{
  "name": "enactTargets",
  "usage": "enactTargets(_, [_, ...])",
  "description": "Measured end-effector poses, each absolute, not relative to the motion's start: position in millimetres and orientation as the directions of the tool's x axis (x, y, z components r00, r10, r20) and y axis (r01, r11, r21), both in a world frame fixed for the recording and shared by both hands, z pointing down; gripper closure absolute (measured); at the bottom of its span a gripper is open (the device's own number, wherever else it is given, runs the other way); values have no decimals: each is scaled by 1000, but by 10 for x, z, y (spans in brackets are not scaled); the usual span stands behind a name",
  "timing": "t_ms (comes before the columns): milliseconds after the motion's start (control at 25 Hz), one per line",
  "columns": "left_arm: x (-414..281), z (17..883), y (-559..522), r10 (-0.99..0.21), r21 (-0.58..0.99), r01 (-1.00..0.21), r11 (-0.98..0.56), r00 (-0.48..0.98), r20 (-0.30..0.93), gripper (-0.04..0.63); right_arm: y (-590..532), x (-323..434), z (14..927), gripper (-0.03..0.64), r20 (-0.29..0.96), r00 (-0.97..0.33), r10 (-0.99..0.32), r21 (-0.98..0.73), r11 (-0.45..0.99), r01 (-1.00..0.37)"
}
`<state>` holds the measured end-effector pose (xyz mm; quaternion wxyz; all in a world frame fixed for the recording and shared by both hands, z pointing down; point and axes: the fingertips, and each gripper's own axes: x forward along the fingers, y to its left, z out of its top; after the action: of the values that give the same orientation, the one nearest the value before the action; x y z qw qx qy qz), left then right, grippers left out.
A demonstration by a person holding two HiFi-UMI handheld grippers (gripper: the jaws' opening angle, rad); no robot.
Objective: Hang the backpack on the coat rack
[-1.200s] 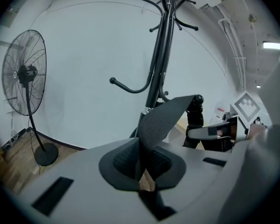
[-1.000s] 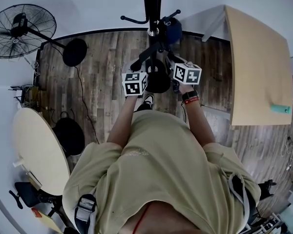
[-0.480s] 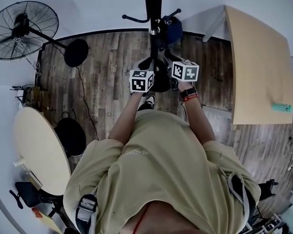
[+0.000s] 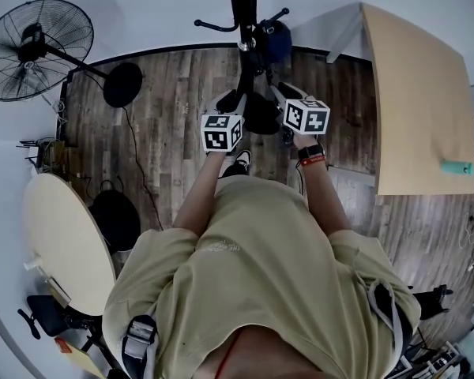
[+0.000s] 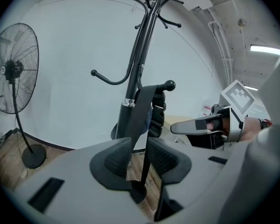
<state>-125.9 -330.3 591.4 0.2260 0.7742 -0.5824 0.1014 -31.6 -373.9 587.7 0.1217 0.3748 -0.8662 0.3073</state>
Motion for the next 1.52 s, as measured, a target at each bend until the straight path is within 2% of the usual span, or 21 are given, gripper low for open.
enactTargets(520, [-1243, 5184, -3171, -925, 196, -956, -217, 266, 271, 475, -3605, 78, 5301, 511, 336, -650, -682, -368, 540, -757])
enactTargets(840, [-1180, 4708, -2890, -957, 134, -971, -200, 223, 187, 507, -3339, 276, 4863, 525, 255, -629, -734, -291, 562, -774])
enactTargets(1240, [-834, 4507, -2424, -966, 88, -975, -206, 217, 144, 561, -2828, 490, 4661, 601, 203, -644, -737, -256, 595, -762])
enactTargets(1520, [-566, 4540, -2146, -961, 73, -972, -223, 231, 149, 569, -2484, 665, 4670, 601, 186, -647, -739, -246, 602, -759])
